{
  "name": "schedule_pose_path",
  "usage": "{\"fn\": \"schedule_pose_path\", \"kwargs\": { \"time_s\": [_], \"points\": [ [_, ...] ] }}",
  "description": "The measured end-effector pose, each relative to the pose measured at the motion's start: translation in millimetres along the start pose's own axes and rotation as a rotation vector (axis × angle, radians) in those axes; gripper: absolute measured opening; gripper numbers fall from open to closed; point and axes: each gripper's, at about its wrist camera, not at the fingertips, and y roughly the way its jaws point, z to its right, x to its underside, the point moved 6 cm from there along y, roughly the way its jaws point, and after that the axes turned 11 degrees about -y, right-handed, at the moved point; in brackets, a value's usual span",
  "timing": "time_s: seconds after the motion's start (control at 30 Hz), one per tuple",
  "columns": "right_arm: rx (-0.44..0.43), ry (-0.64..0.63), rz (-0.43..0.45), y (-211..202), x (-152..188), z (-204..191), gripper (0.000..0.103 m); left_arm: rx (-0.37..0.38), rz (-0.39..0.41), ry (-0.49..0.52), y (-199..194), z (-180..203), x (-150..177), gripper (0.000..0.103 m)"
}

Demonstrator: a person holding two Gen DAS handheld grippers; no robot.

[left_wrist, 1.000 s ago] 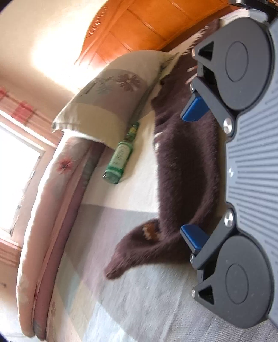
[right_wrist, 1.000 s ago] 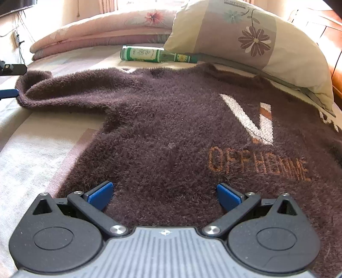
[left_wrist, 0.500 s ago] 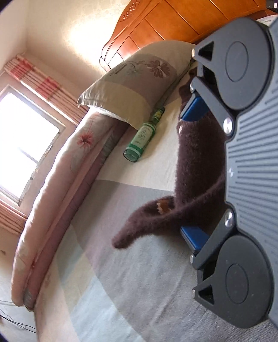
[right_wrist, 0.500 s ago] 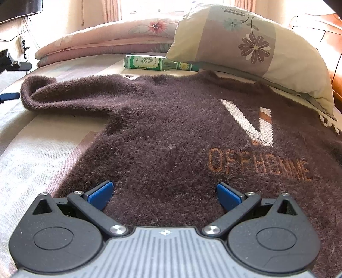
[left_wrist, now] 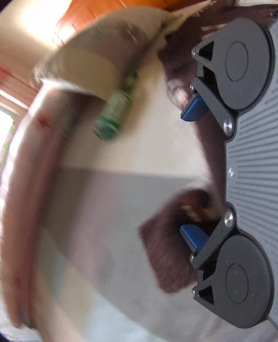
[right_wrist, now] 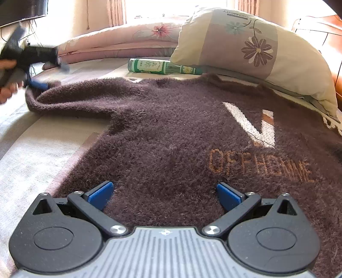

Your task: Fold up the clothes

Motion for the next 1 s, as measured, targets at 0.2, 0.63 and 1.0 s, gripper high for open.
{"fn": "schedule_pose_path", "kwargs": {
  "time_s": [0.2,0.63,1.0],
  "points": [
    [-0.006,0.002,0.012,-1,1,1,0.103,0.065,0.020,-0.033,-40,-44,52,0.102],
    [0.009,0.001,0.010,-1,1,-1,0.103,0.135,-0.075,-0.116,-7,-17,10,0.102],
    [-0.048,0.026,-0.096,-20,-22,-8,0.103,0.148,-0.068,-0.270,12,-39,-11,0.101]
  ]
}}
